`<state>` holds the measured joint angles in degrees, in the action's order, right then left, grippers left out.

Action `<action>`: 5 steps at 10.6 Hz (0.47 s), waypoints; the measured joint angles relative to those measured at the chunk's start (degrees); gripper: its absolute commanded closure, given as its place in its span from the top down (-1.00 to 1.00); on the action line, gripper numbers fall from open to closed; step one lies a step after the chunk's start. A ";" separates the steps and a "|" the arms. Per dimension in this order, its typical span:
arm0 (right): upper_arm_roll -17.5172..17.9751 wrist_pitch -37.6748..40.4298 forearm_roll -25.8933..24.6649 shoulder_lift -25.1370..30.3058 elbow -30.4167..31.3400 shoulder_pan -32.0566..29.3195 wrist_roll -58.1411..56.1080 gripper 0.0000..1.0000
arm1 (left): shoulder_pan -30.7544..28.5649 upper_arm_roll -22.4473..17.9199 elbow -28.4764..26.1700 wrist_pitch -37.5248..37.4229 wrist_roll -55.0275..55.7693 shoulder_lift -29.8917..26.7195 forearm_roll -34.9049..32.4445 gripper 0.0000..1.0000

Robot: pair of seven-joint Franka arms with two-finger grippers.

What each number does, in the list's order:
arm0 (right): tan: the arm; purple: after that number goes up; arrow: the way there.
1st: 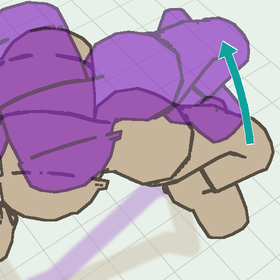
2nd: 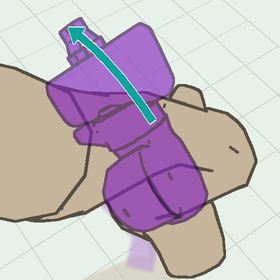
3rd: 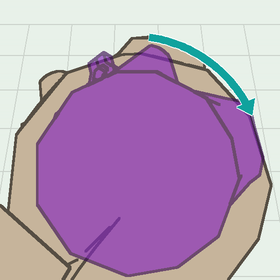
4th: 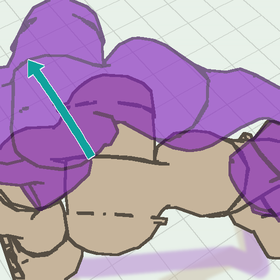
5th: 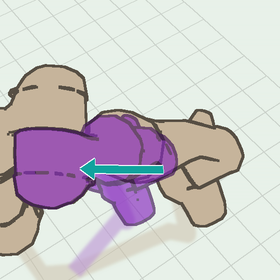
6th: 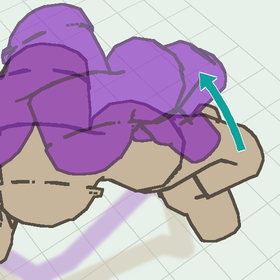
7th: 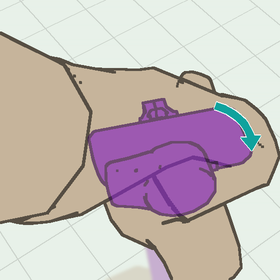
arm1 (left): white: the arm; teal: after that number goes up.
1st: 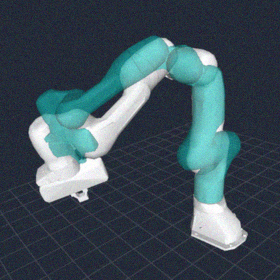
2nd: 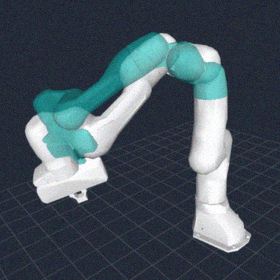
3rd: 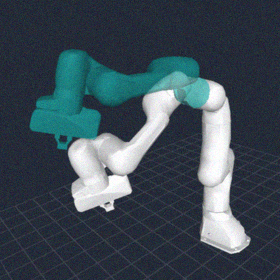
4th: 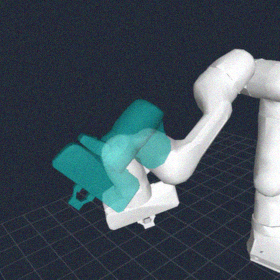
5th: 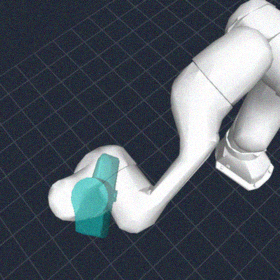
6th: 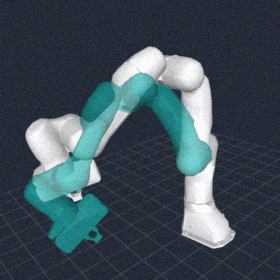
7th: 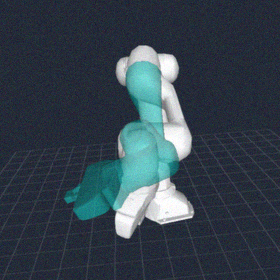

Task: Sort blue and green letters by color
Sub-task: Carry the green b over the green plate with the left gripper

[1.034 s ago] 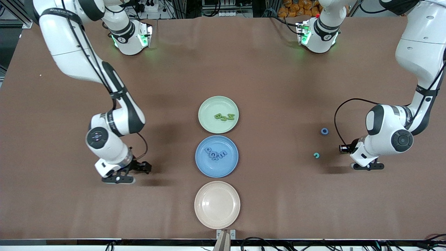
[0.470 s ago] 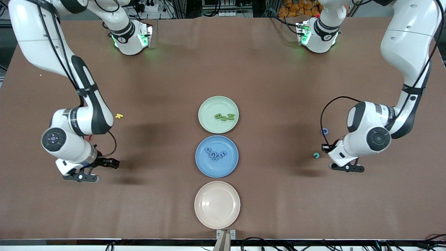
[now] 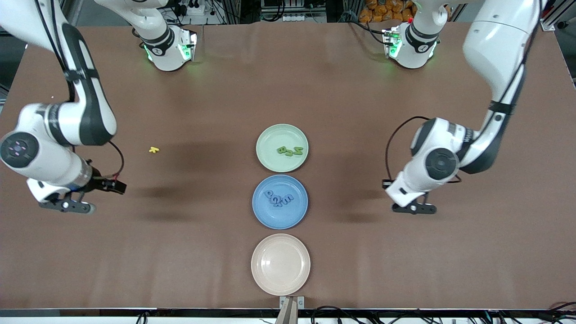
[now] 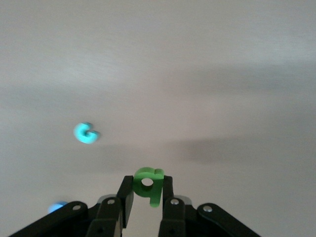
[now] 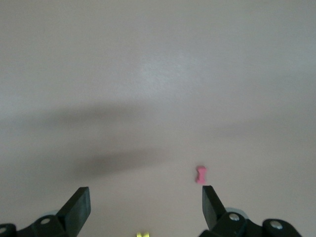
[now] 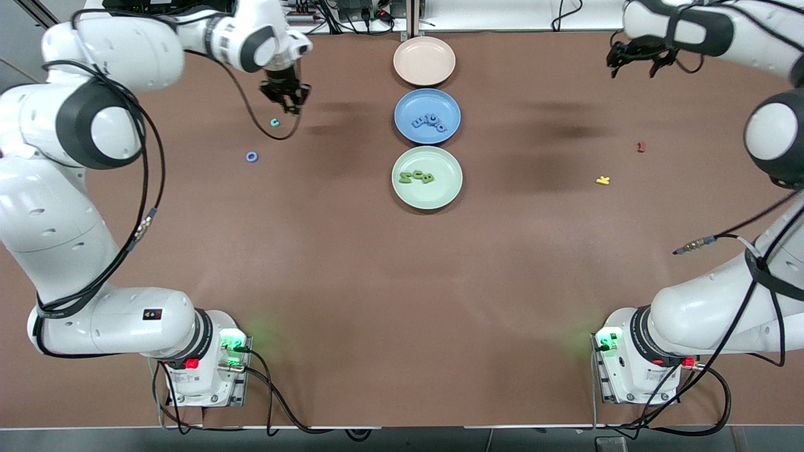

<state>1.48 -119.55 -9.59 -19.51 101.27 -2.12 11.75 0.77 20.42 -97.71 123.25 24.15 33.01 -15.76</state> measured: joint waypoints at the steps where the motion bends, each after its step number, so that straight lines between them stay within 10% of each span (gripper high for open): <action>1: 0.02 2.84 -0.04 3.08 0.11 0.02 0.00 1.00 | 3.19 0.06 0.15 -0.09 5.45 -0.19 0.00 -1.00; 5: 0.07 14.41 -0.14 12.42 -2.52 0.11 0.07 1.00 | 12.15 2.03 0.60 -0.33 26.14 -0.45 0.00 -1.00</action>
<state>1.55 -105.15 -9.73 -7.09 98.75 -2.01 11.81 12.92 22.45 -97.11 122.92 50.28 32.56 -15.75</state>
